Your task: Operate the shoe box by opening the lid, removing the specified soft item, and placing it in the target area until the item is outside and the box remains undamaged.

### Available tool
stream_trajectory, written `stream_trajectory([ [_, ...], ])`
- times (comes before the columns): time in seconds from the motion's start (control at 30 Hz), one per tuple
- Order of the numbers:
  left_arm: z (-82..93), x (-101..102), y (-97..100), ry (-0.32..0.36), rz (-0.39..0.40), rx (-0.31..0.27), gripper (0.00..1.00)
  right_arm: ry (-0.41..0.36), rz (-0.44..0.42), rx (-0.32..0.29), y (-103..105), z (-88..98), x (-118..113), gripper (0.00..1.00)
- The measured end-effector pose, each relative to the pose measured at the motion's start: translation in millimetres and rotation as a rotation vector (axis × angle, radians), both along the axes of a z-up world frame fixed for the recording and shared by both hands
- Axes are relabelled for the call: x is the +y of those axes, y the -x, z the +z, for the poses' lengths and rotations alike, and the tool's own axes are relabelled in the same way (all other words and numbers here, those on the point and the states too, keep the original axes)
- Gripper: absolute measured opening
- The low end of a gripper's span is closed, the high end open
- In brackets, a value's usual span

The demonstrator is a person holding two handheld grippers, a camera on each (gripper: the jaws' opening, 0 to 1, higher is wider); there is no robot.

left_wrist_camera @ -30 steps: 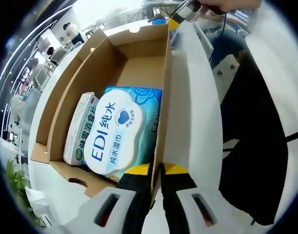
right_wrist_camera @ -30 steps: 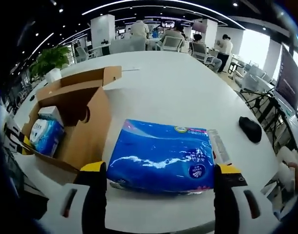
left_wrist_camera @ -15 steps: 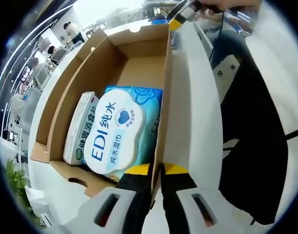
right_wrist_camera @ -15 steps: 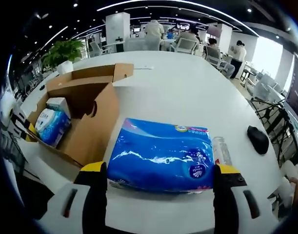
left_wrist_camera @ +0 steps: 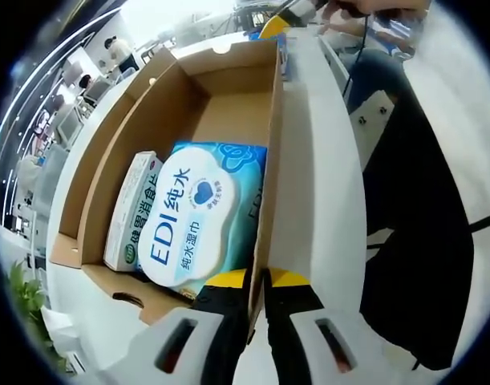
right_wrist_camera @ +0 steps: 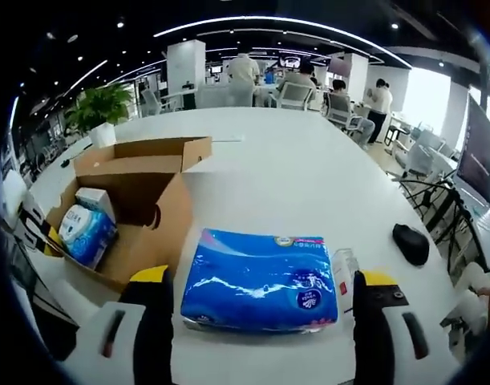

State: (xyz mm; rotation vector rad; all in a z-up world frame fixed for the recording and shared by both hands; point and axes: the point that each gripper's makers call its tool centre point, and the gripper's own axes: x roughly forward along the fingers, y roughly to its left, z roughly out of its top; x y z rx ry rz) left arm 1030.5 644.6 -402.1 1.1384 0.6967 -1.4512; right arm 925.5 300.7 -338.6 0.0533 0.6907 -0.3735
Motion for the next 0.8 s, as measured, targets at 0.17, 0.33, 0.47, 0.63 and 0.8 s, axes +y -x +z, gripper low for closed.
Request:
stream_trajectory([
  [0.17, 0.0, 0.0, 0.0, 0.004, -0.002, -0.002, 0.07, 0.028, 0.023, 0.003, 0.3, 10.1, -0.8, 0.71],
  [0.33, 0.5, -0.1, 0.3, 0.006, -0.005, -0.005, 0.07, 0.036, 0.052, -0.025, -5.1, 28.6, 4.0, 0.63],
  [0.47, 0.4, 0.0, 0.7, 0.003, -0.008, -0.015, 0.07, 0.026, 0.11, -0.034, -13.2, 33.6, 16.1, 0.58],
  [0.63, 1.1, -0.1, 0.8, 0.006, -0.012, -0.012, 0.07, 0.015, 0.154, -0.012, -18.2, 31.5, 29.9, 0.41],
  [0.8, 2.2, -0.1, 1.6, 0.011, -0.02, -0.02, 0.07, -0.003, 0.16, -0.012, -22.5, 34.8, 37.9, 0.2],
])
